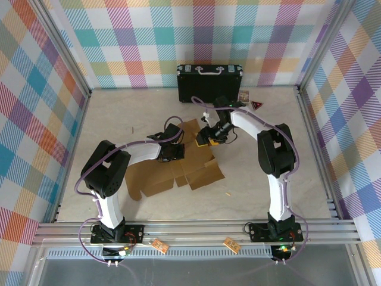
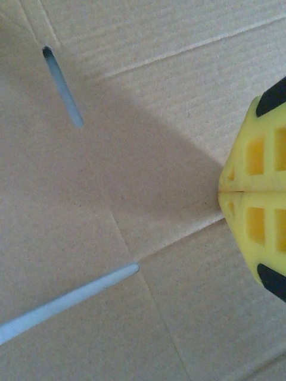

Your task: Fold the paper box

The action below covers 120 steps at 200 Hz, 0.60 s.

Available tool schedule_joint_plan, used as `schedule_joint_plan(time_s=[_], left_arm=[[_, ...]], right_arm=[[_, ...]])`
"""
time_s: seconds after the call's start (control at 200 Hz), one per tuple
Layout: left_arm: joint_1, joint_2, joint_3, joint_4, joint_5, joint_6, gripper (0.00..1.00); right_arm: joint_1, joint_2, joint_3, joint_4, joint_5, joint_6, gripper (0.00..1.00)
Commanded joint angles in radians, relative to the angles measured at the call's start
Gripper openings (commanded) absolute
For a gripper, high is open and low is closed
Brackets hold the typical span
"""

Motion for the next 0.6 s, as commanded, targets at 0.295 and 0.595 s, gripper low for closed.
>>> schedule_joint_plan(time_s=[0.295,0.595], left_arm=[[-0.017,0.076,-0.055,-0.178,-0.001,0.016,0.0],[-0.017,0.078,-0.054,-0.179,-0.003,0.016,0.0]], right_arm=[[0.061,-0.099,-0.145,0.002,0.325,0.071,0.73],[0.135,-0.223,-0.345,0.031,0.427,0.033,0.77]])
